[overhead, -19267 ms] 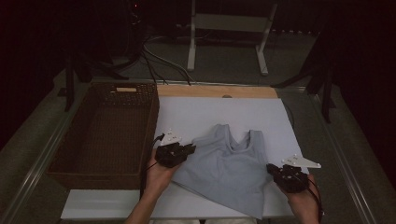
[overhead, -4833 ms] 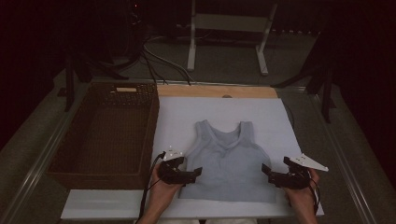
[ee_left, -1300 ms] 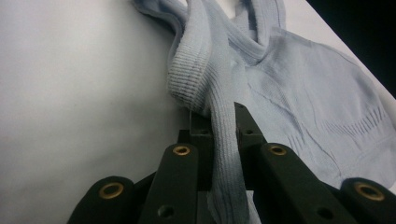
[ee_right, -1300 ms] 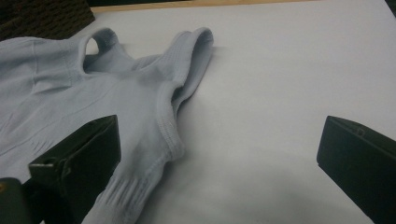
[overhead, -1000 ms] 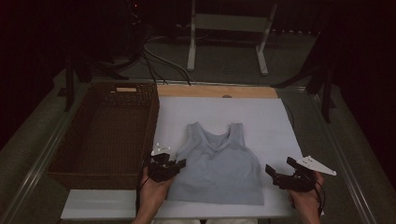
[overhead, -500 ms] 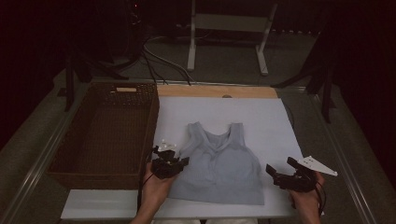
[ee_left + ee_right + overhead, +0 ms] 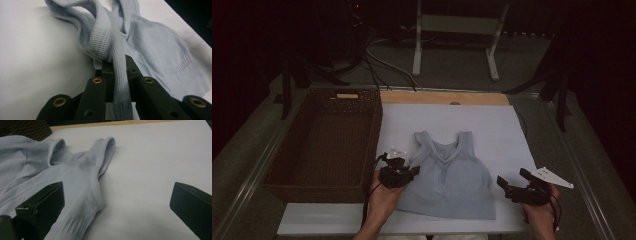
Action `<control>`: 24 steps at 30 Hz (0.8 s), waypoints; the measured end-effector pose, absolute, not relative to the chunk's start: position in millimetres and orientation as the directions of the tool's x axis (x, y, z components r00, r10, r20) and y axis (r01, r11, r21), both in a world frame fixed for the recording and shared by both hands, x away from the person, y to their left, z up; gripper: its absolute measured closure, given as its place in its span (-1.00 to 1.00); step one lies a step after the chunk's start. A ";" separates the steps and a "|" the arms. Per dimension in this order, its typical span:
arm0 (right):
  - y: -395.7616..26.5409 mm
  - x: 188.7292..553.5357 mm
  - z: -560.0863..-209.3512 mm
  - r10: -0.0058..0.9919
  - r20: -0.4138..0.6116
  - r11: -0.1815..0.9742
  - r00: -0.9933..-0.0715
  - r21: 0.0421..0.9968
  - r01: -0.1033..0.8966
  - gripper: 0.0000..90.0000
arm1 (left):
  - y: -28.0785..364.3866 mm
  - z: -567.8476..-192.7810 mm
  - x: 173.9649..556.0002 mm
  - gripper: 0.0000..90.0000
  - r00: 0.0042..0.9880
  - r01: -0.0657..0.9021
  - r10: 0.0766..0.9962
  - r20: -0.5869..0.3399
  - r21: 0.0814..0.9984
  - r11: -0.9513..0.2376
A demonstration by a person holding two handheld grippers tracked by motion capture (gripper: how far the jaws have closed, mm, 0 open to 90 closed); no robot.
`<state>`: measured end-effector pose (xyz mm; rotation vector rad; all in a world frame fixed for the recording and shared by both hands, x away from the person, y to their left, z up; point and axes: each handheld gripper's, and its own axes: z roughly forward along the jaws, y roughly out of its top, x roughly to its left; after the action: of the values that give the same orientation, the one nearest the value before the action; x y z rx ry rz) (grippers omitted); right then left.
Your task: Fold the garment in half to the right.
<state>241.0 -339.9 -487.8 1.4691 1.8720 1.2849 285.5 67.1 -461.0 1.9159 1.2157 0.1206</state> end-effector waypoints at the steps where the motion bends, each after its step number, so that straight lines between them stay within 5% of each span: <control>1: -339.9 241.0 -487.8 0.918 0.199 0.007 -0.344 0.857 0.515 -1.00 | 66.1 -460.4 285.8 0.87 0.526 0.700 0.781 -0.337 0.693 -0.173; 24: -339.9 240.7 -487.8 0.917 0.200 0.006 -0.345 0.857 0.515 -1.00 | 46.0 -447.4 290.4 0.86 0.552 0.695 0.757 -0.349 0.694 -0.187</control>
<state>240.7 -339.9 -487.8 1.4686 1.8724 1.2880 290.4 46.0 -447.4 1.9215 1.1783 0.0904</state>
